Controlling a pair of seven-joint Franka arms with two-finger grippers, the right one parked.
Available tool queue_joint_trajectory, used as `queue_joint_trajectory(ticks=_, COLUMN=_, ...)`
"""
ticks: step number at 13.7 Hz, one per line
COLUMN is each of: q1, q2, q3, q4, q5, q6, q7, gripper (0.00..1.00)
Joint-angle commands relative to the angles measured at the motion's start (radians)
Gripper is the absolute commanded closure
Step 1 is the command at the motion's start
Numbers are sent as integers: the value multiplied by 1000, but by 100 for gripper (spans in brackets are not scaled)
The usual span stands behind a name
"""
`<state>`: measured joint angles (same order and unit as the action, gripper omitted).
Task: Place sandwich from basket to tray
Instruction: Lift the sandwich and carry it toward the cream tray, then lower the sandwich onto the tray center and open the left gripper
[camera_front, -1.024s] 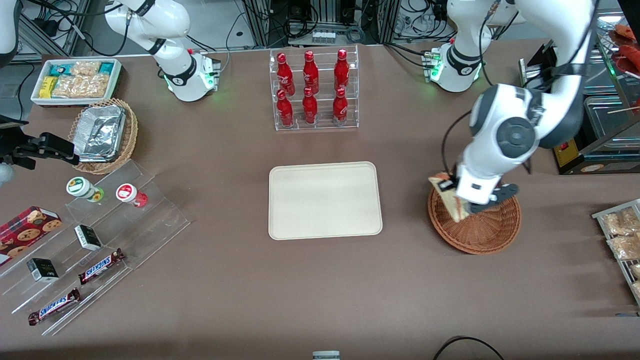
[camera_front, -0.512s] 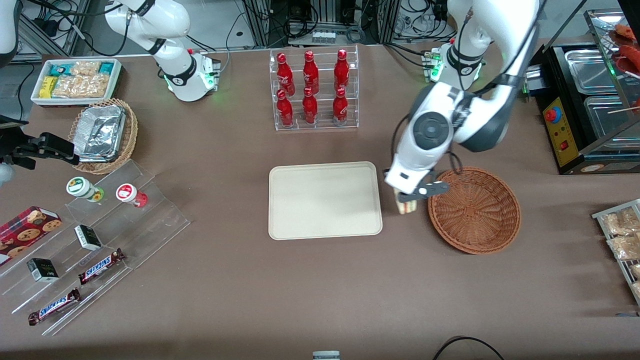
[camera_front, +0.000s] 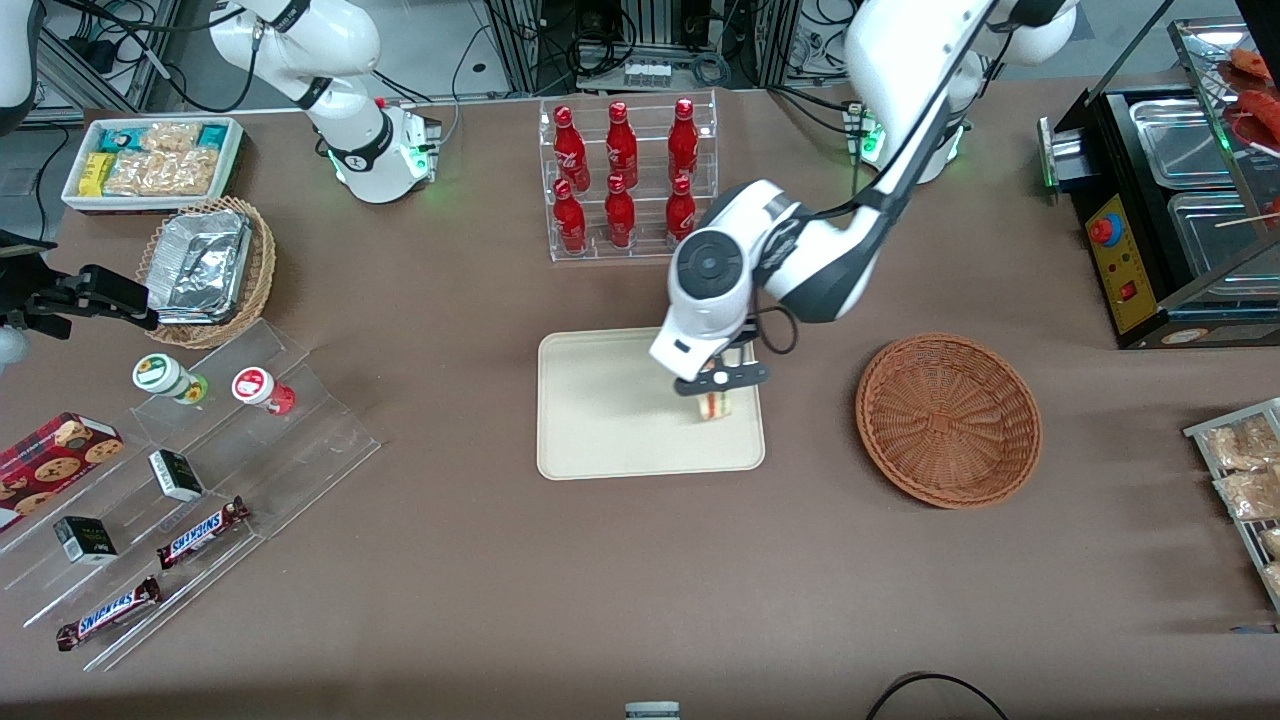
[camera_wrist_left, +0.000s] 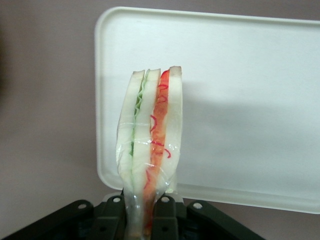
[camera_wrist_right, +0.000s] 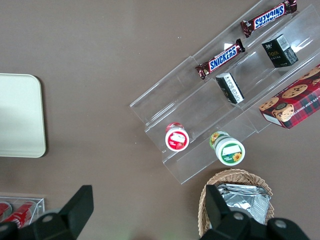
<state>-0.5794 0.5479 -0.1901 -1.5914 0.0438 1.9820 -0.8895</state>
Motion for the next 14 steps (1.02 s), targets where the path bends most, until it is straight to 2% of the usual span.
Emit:
queue_joint_trajectory(ticks=1, q1=-65, q2=105, q3=15, q4=155, q5=21, q6=-67, q7=-17, gripper=100)
queue_joint_trajectory(ticks=3, q1=-92, q2=159, q3=14, q4=212, q5=76, q6=-101, q7=-23, gripper=100)
queue_joint_trajectory(ticks=9, q1=-126, q2=271, q3=14, q4=315, q5=82, q6=-97, q7=-25, gripper=100)
queue_joint_trajectory(ticks=12, q1=-129, q2=346, q3=14, q4=418, q5=84, q6=-94, q7=-42, gripper=100)
queue_joint_trajectory(ticks=14, q1=-129, q2=345, q3=14, q4=430, q5=82, q6=-100, q7=-40, gripper=100)
